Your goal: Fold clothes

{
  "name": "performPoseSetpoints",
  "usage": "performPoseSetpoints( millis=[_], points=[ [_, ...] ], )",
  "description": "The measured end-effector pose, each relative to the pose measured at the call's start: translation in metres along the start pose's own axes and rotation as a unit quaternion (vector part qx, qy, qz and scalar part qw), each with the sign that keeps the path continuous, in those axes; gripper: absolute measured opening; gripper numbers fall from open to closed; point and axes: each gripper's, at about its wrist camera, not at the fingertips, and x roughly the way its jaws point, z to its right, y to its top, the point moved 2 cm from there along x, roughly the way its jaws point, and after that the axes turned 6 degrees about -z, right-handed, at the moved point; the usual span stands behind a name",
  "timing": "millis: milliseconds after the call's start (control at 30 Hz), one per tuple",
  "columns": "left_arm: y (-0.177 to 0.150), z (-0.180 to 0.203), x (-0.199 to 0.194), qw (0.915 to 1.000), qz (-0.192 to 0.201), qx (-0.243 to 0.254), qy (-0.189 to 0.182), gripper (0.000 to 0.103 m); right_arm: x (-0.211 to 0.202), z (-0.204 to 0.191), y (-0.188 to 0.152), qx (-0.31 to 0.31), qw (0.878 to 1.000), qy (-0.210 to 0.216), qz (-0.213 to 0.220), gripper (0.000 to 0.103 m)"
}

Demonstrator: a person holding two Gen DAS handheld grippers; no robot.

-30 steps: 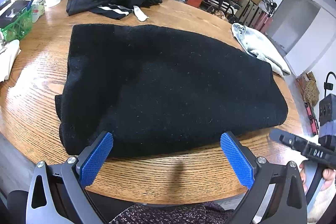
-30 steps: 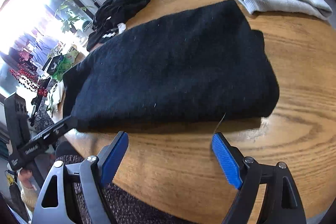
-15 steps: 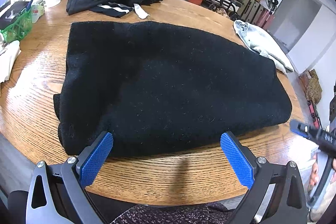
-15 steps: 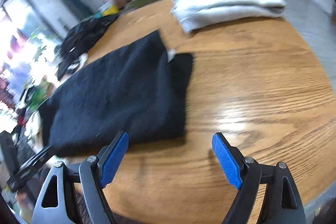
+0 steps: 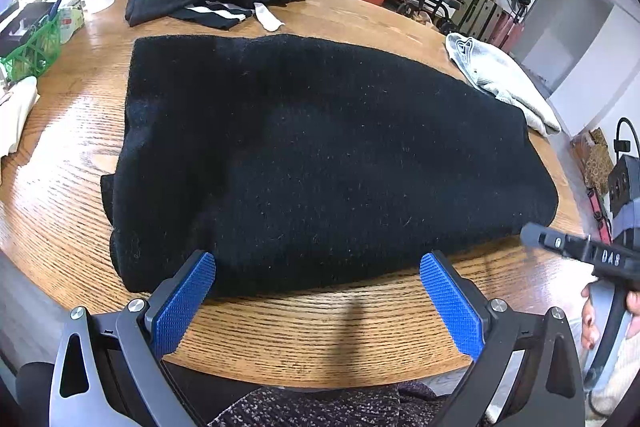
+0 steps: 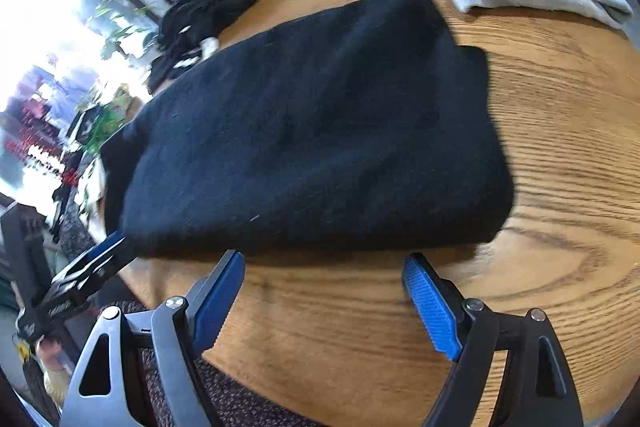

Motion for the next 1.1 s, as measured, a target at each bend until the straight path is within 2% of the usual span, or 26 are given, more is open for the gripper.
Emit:
performPoseSetpoints(
  millis=[233, 433, 533, 700, 800, 967, 1067, 1100],
  points=[
    [0.0, -0.001, 0.001, 1.0, 0.0, 0.001, -0.001, 0.102, -0.007, 0.028, 0.012, 0.062, 0.998, 0.0, 0.012, 0.085],
    [0.0, -0.001, 0.001, 1.0, 0.005, -0.003, 0.001, 0.102, -0.033, 0.032, 0.007, 0.063, 0.992, -0.094, 0.062, 0.085],
    [-0.001, 0.0, 0.0, 1.0, 0.006, -0.004, 0.004, 0.102, -0.029, 0.02, -0.003, 0.055, 0.994, -0.078, 0.052, 0.085],
    [-0.003, -0.002, -0.006, 0.9997, 0.017, -0.016, 0.001, 0.102, -0.012, -0.008, -0.013, 0.032, 0.999, -0.005, 0.032, 0.085],
    [-0.006, -0.009, -0.017, 0.9987, 0.042, -0.027, 0.008, 0.102, 0.009, -0.032, -0.009, 0.01, 0.999, 0.032, 0.015, 0.085],
    [-0.011, -0.014, -0.033, 0.9954, 0.081, -0.005, 0.05, 0.102, 0.031, -0.056, -0.003, -0.01, 0.999, 0.05, -0.007, 0.082],
    [-0.011, -0.016, -0.047, 0.9886, 0.119, 0.018, 0.09, 0.102, 0.035, -0.066, -0.003, -0.018, 0.998, 0.056, -0.012, 0.08],
    [-0.012, -0.013, -0.051, 0.984, 0.136, 0.039, 0.108, 0.102, 0.037, -0.068, -0.001, -0.02, 0.998, 0.056, -0.011, 0.08]
  ],
)
